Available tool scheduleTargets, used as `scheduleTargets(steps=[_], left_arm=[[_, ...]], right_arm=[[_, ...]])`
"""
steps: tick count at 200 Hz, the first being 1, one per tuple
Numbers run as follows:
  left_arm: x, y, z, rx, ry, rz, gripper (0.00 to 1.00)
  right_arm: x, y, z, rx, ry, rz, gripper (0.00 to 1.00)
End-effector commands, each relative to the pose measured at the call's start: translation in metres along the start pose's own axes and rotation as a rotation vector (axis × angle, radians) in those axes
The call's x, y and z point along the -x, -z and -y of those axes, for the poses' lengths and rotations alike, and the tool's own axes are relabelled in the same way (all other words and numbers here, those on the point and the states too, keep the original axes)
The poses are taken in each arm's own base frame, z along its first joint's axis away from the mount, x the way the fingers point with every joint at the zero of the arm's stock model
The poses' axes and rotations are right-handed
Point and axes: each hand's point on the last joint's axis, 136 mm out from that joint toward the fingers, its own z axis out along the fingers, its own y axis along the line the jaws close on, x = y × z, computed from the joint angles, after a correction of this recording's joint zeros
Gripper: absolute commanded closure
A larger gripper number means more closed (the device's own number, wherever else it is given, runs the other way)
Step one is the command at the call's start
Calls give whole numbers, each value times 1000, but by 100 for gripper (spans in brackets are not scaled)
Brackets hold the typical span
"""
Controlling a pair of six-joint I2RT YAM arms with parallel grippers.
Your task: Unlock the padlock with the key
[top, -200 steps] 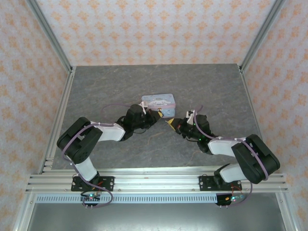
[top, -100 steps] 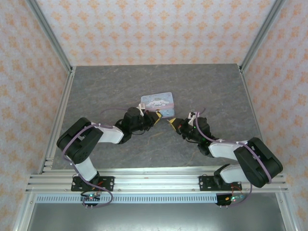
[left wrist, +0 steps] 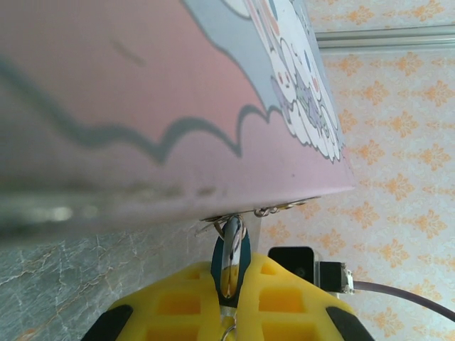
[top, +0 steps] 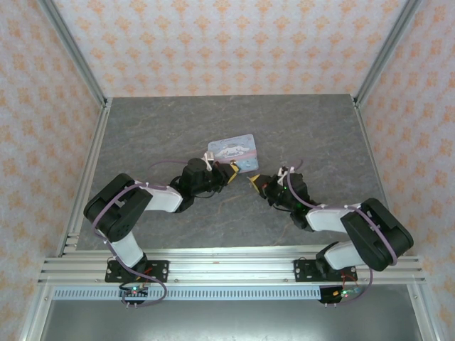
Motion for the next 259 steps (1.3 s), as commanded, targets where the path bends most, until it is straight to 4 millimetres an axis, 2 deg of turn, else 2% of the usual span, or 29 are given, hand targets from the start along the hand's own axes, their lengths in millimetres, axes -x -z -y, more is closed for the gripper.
scheduleTargets(steps=[1,259], left_arm=[[1,4,28,-90,-7,8,100],[-4,-2,25,-85,-7,-3,100]], right_arm=[[5,-5,-27,77,12,23,100],[2,-30,-32,88,-4,0,100]])
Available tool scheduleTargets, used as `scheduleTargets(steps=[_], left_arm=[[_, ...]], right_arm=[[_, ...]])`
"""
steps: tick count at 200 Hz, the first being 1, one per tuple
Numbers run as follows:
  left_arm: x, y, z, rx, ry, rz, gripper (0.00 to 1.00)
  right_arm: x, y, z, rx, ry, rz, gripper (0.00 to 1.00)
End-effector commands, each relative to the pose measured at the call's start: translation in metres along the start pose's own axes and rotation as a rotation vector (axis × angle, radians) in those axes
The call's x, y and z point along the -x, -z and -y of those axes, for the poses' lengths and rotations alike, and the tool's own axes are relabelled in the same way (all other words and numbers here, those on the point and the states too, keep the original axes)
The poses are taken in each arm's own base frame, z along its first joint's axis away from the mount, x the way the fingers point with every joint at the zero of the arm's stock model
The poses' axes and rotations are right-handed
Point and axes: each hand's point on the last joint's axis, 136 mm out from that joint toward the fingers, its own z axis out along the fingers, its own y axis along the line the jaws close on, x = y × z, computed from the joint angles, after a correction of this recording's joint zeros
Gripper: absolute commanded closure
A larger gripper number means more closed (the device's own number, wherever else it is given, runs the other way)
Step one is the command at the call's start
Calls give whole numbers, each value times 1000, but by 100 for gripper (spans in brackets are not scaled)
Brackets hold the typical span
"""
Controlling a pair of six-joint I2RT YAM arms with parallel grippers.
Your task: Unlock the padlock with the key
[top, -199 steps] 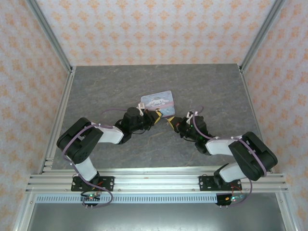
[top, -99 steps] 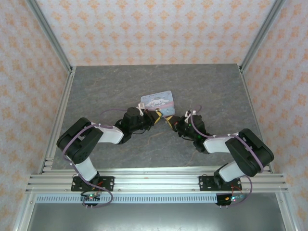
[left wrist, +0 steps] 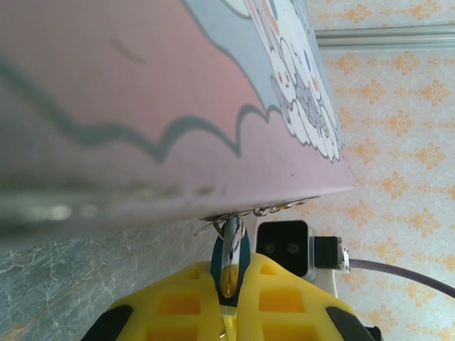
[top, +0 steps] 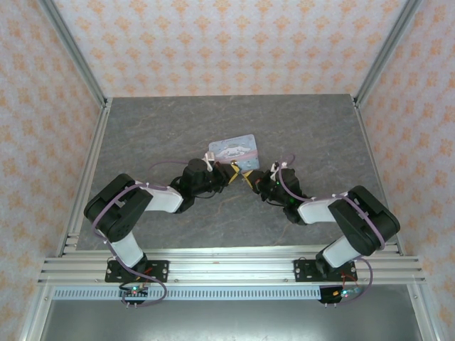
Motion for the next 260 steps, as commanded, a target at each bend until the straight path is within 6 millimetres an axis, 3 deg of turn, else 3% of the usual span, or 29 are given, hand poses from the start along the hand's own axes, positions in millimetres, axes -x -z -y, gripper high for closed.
scheduleTargets(steps=[1,141,201,260], left_arm=[[-2,-2,23,-78,-15,2,100],[0,4,21,-76,76,18,100],[-1,20,29,-55,84,34,100],[-1,30,31,-38,63,49,100]], right_arm=[[3,-4,-22,68,12,14,100],[0,10,-4,5,10,20,100],[-2,22,-15,12,12,22,100],[-6,13,-19,21,0,4,100]])
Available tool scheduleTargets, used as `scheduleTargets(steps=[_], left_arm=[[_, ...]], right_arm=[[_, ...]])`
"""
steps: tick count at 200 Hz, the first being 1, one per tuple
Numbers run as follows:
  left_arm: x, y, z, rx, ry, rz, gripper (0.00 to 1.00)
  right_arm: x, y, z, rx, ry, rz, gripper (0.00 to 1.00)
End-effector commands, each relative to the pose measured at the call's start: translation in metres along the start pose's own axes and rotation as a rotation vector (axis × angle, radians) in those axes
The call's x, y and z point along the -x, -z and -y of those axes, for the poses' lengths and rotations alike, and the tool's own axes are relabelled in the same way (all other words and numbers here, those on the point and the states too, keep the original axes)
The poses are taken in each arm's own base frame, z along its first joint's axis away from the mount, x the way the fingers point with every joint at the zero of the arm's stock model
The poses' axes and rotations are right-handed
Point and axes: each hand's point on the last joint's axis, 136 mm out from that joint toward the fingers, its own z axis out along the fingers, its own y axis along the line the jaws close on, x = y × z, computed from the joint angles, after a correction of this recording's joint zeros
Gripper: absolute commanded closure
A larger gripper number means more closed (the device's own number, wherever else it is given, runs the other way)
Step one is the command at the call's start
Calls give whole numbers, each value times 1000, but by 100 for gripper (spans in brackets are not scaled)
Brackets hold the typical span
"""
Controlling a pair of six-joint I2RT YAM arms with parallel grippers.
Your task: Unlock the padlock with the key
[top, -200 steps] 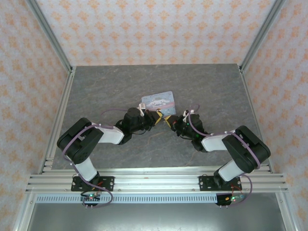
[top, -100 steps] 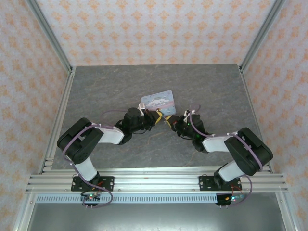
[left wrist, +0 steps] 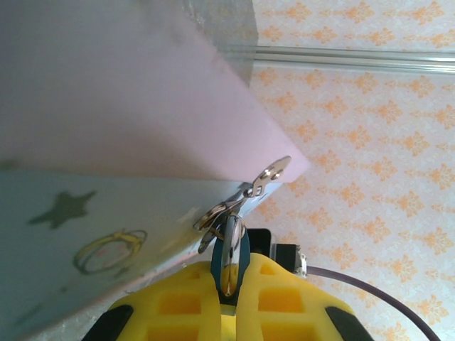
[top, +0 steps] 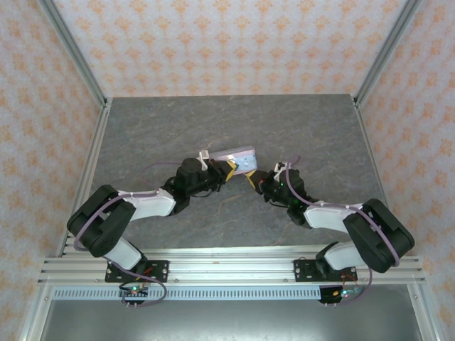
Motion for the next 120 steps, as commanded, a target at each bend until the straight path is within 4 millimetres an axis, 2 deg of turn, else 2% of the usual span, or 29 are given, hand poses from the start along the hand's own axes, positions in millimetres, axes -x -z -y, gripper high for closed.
scheduleTargets(steps=[1,39,120], left_arm=[[0,4,0,5,-15,15,100],[0,3,-4,13,-13,15,100],[0,3,-13,33,-12,18,100]], right_arm=[[-2,-6,-6,13,-4,0,100],[-7,-7,-12,30,-5,-14,100],[-5,0,-28,64,2,0,100]])
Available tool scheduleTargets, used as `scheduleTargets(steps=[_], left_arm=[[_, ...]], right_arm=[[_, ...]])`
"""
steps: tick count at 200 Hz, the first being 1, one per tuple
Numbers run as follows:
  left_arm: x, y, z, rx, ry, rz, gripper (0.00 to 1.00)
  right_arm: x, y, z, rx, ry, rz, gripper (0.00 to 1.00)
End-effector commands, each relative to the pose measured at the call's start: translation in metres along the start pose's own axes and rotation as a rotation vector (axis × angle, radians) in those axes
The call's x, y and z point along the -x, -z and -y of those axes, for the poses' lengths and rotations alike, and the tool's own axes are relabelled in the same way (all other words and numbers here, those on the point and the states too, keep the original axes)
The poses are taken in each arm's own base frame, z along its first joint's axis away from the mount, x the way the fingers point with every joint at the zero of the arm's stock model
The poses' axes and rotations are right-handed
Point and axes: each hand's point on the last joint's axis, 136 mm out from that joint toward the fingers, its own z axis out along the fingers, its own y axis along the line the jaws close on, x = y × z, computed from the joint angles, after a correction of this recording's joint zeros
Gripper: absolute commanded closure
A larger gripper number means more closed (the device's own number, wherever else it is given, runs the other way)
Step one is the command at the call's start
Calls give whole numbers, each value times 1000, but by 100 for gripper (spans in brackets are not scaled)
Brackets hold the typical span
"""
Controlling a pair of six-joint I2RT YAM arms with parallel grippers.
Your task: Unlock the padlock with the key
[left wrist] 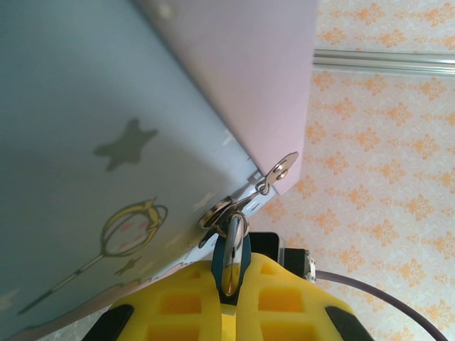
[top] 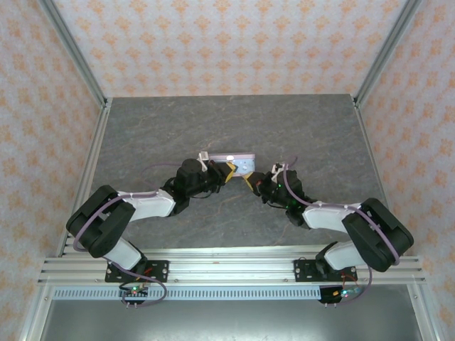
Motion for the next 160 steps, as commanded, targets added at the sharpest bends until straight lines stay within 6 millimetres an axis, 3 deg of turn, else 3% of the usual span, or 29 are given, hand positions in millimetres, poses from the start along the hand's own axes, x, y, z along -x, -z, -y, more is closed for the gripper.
scheduleTargets(steps=[1,101,160], left_arm=[[-1,2,-4,7,-18,11,100],[-5,-2,-8,11,-18,2,100],[-6,-2,-7,9,-16,3,100]], right_arm=[[3,1,-26,62,5,18,100],[5,-4,-36,78,9,20,100],[4,-7,-29,65,3,16,100]])
